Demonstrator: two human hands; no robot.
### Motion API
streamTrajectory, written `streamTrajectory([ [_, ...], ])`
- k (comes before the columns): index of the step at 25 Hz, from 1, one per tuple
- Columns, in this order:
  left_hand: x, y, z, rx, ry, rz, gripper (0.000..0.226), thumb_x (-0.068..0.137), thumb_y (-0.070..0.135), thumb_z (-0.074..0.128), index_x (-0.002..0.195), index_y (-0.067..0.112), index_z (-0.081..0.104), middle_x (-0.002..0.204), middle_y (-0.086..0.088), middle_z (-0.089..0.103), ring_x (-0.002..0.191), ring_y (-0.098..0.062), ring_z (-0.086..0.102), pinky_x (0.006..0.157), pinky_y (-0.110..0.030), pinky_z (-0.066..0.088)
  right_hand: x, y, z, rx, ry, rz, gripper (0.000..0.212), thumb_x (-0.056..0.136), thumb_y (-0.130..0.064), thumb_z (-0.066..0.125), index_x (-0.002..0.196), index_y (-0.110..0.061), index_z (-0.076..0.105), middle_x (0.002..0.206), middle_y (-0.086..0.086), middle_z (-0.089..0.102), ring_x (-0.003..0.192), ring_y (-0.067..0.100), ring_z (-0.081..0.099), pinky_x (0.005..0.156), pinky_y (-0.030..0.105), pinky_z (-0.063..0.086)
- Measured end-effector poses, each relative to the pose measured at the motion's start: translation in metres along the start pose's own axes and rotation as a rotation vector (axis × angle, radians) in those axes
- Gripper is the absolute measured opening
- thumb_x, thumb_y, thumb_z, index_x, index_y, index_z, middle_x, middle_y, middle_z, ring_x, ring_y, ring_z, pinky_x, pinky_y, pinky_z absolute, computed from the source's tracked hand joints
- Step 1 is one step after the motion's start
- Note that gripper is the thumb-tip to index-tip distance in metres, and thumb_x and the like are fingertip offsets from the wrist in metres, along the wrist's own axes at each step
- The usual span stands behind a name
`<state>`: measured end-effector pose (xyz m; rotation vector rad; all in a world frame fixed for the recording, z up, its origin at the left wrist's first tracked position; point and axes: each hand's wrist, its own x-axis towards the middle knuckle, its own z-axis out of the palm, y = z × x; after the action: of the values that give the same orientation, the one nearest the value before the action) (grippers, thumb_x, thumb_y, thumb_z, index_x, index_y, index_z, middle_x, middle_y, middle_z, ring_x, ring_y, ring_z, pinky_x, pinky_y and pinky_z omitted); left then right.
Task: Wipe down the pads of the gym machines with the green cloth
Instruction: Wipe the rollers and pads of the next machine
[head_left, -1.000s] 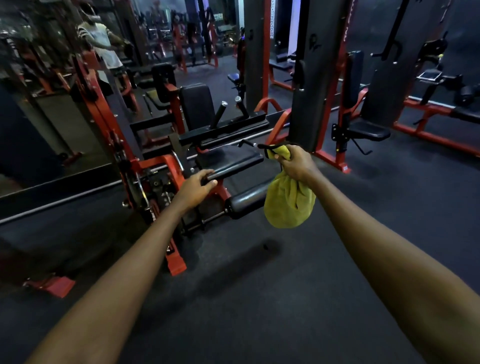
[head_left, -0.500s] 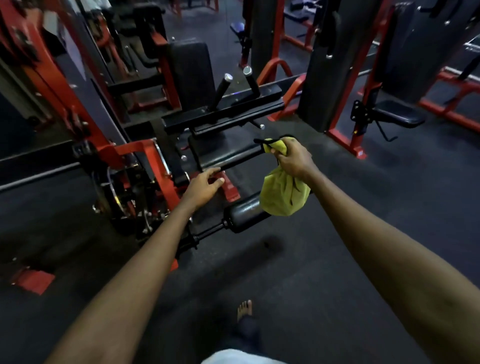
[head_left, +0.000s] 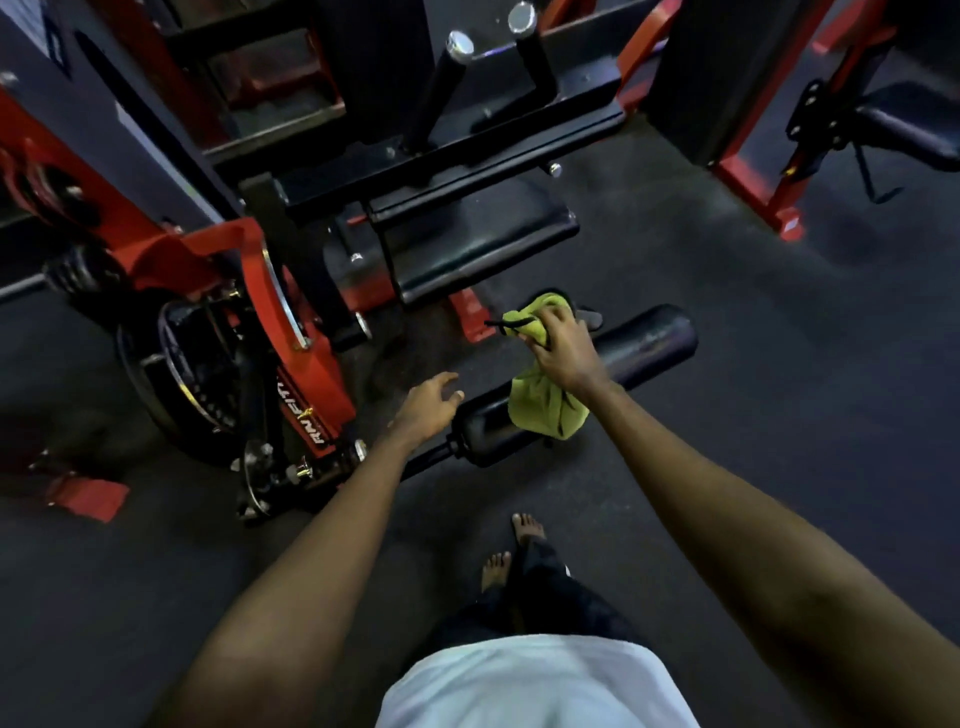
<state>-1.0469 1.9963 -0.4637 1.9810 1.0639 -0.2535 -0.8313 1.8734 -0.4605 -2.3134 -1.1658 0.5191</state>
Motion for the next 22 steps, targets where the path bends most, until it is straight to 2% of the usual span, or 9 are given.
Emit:
streamTrajectory([
  [3,0.020,-0.010,0.020,0.060,-0.057,-0.086,0.056,0.097,0.038,0.056,0.149,0.020,0.045,0.145,-0.010,0.055,0.134,-0.029,0.051,0.110,-0.033,0.041,0.010,0.028,0.040,-0.096,-0.149,-0.014,0.046,0.097,-0.039,0.063,0.138,-0.018,0.055,0.148,0.009,0.047,0.124,0.042,0.049,0.103,0.053,0.041],
  [5,0.028,-0.016,0.033,0.086,-0.095,-0.115,0.057,0.098,0.035,0.056,0.150,0.015,0.043,0.146,-0.013,0.053,0.136,-0.031,0.049,0.110,-0.033,0.039,0.005,0.045,0.062,-0.164,-0.265,-0.013,0.056,0.096,-0.048,0.060,0.145,-0.023,0.049,0.156,0.006,0.039,0.129,0.045,0.043,0.105,0.056,0.040],
  [7,0.036,-0.023,0.047,0.091,-0.134,-0.149,0.055,0.101,0.026,0.056,0.152,0.013,0.040,0.149,-0.014,0.050,0.138,-0.031,0.047,0.109,-0.030,0.036,-0.006,0.061,0.085,-0.225,-0.395,-0.047,0.068,0.095,-0.058,0.057,0.153,-0.026,0.040,0.164,0.003,0.028,0.138,0.047,0.035,0.112,0.058,0.032],
  [9,0.039,-0.032,0.061,0.100,-0.171,-0.196,0.060,0.102,0.027,0.054,0.157,0.017,0.032,0.155,-0.012,0.042,0.142,-0.030,0.041,0.113,-0.029,0.032,-0.021,0.073,0.102,-0.279,-0.442,-0.122,0.073,0.095,-0.058,0.056,0.157,-0.027,0.034,0.168,0.001,0.021,0.142,0.048,0.031,0.116,0.060,0.025],
  [13,0.040,-0.051,0.078,0.056,-0.184,-0.171,0.062,0.101,0.021,0.054,0.158,0.015,0.028,0.163,-0.005,0.027,0.150,-0.020,0.025,0.119,-0.023,0.017,-0.008,0.098,0.099,-0.367,-0.380,-0.207,0.065,0.098,-0.039,0.054,0.158,-0.030,0.031,0.167,0.001,0.023,0.141,0.044,0.035,0.116,0.057,0.027],
  [18,0.044,-0.081,0.086,-0.015,-0.172,-0.085,0.063,0.099,0.012,0.056,0.156,0.017,0.030,0.162,0.000,0.028,0.151,-0.016,0.024,0.122,-0.024,0.015,0.024,0.129,0.078,-0.268,-0.165,0.118,0.058,0.094,-0.037,0.059,0.149,-0.025,0.043,0.158,0.005,0.039,0.134,0.045,0.040,0.112,0.055,0.033],
  [20,0.047,-0.088,0.086,-0.039,-0.177,-0.062,0.063,0.099,0.012,0.057,0.156,0.017,0.031,0.161,0.002,0.028,0.150,-0.012,0.023,0.123,-0.024,0.015,0.029,0.120,0.085,-0.211,-0.055,0.241,0.052,0.093,-0.037,0.058,0.143,-0.023,0.049,0.154,0.005,0.043,0.132,0.045,0.042,0.109,0.054,0.036],
  [22,0.049,-0.091,0.085,-0.135,-0.191,-0.086,0.058,0.101,0.011,0.055,0.155,0.016,0.033,0.161,0.000,0.029,0.150,-0.013,0.025,0.124,-0.030,0.017,0.023,0.094,0.100,-0.180,-0.008,0.303,0.051,0.094,-0.046,0.054,0.139,-0.021,0.054,0.152,0.006,0.046,0.131,0.046,0.042,0.109,0.054,0.036],
])
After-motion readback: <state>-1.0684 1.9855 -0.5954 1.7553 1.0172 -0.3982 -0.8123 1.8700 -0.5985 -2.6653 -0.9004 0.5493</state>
